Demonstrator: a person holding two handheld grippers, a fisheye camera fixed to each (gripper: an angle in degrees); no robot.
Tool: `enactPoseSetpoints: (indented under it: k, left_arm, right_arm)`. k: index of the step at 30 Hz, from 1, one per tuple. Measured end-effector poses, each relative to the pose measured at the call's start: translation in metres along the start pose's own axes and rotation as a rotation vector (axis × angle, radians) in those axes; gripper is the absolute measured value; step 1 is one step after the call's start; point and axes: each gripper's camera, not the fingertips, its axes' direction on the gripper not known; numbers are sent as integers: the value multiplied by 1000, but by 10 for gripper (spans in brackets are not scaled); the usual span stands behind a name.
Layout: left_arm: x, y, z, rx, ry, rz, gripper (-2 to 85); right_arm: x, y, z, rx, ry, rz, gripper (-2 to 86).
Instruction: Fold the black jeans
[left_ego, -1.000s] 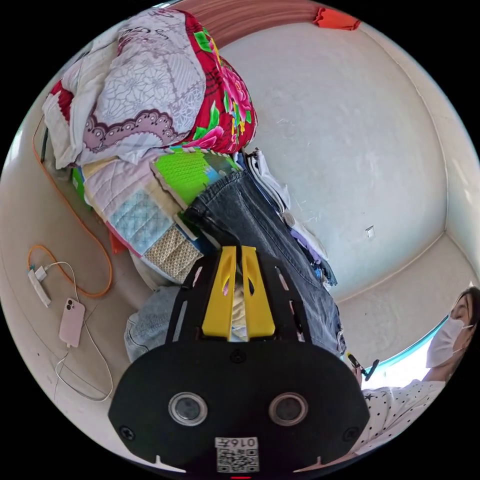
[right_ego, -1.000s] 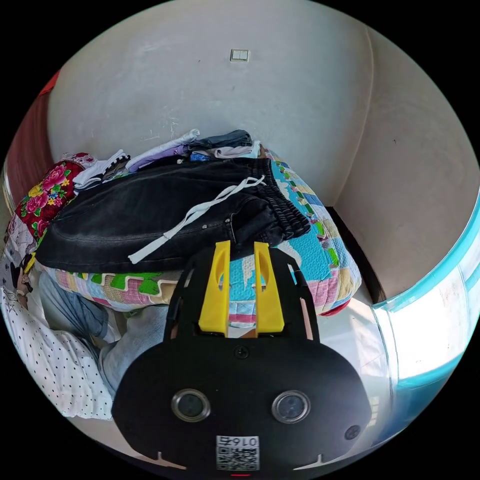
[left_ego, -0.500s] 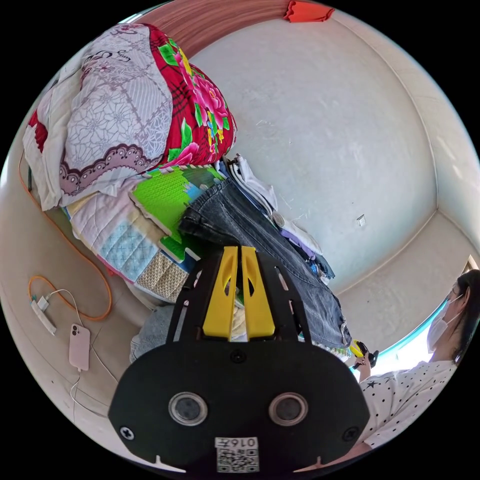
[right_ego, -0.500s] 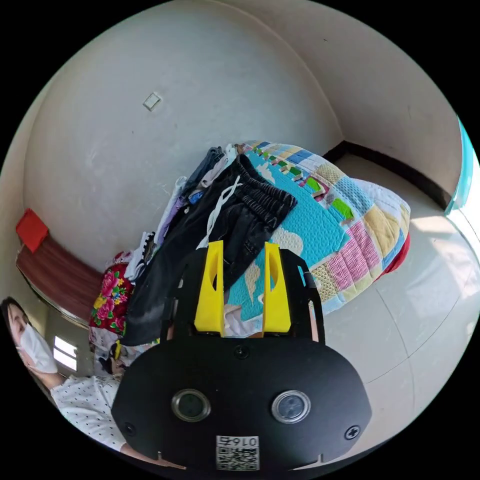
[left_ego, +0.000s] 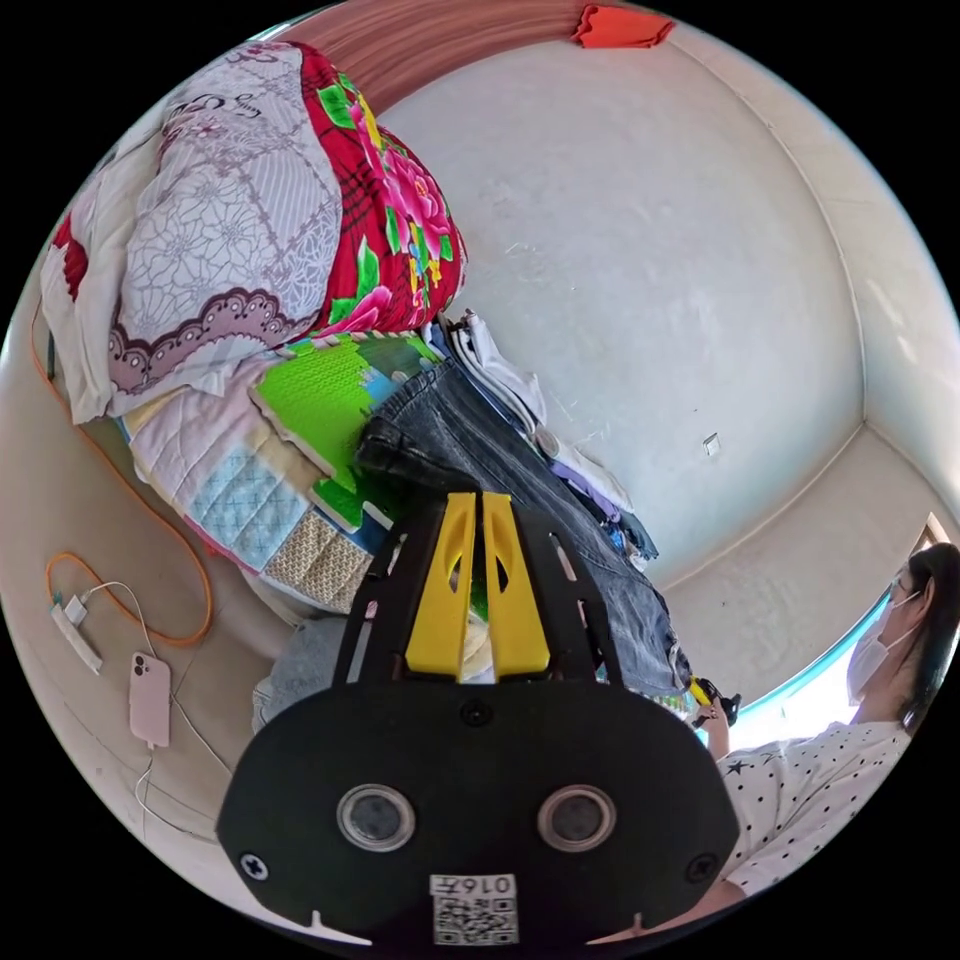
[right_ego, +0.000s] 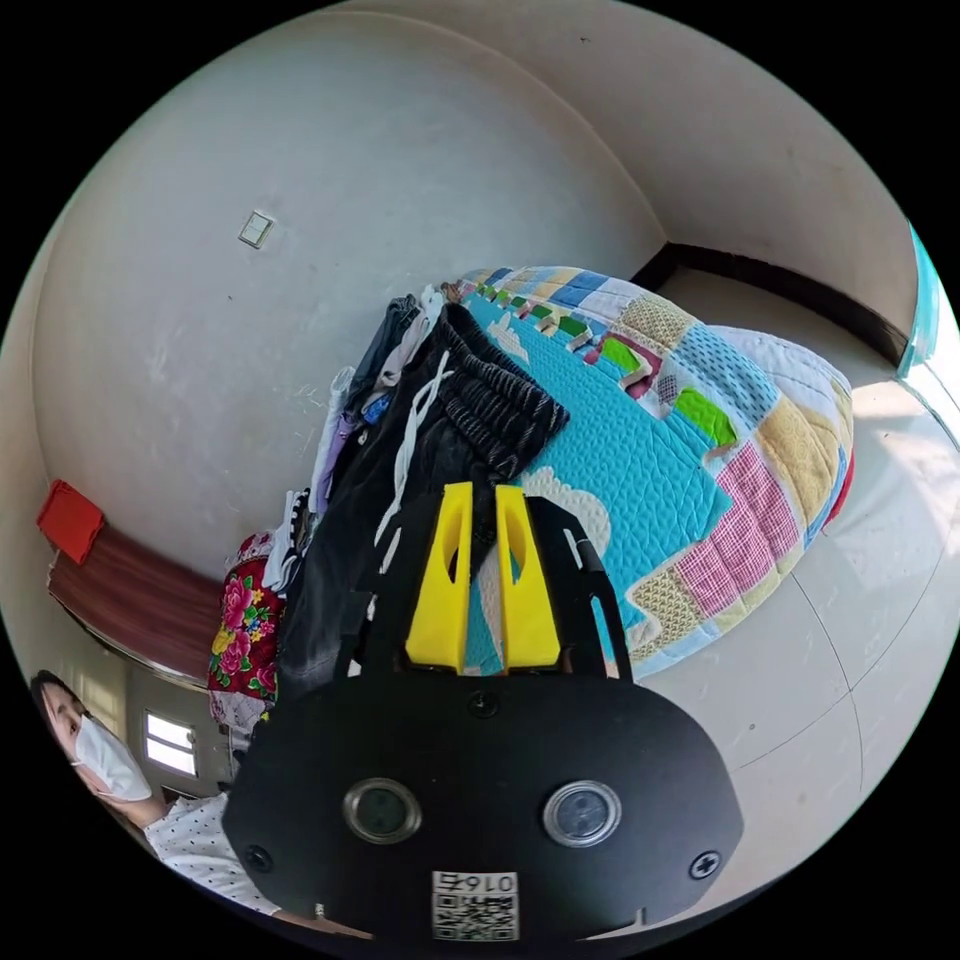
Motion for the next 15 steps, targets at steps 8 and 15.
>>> enactPoseSetpoints:
  k: [8, 15]
  left_arm:
    - [-4, -30, 7, -81, -7, 74, -10]
    - [-16, -41, -14, 0, 25, 67, -10]
  right_arm:
    - [-25, 0, -42, -2, 4, -133, 12]
    - [-51, 25, -86, 52, -25, -235, 9]
